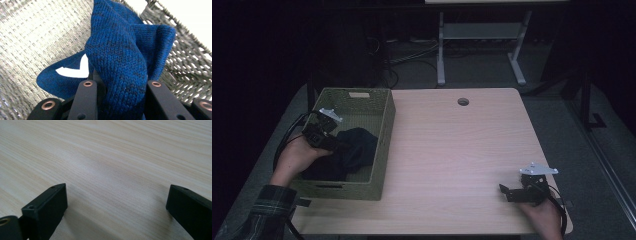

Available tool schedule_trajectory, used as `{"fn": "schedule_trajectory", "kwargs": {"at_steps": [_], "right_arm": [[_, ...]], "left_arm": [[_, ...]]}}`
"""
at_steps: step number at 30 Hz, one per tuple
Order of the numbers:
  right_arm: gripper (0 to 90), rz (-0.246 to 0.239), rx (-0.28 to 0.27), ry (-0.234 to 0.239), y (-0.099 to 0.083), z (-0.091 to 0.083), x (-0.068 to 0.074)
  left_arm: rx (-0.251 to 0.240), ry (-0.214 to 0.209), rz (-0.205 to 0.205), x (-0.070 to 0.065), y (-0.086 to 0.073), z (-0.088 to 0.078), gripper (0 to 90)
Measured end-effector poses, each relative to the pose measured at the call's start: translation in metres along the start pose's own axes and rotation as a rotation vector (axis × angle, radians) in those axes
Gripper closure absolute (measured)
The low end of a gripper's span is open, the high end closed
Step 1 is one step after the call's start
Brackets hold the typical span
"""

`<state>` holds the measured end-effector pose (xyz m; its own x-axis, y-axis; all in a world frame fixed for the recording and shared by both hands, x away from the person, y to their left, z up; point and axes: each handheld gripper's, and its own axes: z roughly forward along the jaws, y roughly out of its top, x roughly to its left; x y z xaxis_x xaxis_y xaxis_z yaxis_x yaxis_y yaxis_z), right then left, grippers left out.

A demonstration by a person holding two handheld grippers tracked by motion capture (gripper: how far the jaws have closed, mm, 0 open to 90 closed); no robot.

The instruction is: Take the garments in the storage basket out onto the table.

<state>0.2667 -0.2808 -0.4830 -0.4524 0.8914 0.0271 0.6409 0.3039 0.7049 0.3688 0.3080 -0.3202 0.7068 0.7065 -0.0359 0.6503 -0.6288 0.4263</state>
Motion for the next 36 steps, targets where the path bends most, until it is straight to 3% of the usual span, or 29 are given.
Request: {"fn": "schedule_trajectory", "kwargs": {"at_steps": [9,17,24,31,36], "right_arm": [[3.3,0.001,0.0,0.001,0.0,0.0,0.0],[3.3,0.001,0.0,0.002,0.0,0.0,0.0],[3.3,0.0,0.0,0.002,0.0,0.0,0.0],[3.3,0.0,-0.001,0.002,0.0,0.0,0.0],[3.3,-0.002,0.0,0.0,0.0,0.0,0.0]], "left_arm": [[-0.014,0.01,0.003,-0.001,0.008,-0.019,72.5],[-0.051,0.021,-0.021,0.001,0.016,-0.045,72.5],[-0.058,0.034,-0.013,0.0,0.025,-0.064,72.5],[-0.098,0.017,-0.014,-0.003,0.031,-0.079,72.5],[-0.102,0.013,-0.007,-0.008,0.037,-0.086,72.5]]}}
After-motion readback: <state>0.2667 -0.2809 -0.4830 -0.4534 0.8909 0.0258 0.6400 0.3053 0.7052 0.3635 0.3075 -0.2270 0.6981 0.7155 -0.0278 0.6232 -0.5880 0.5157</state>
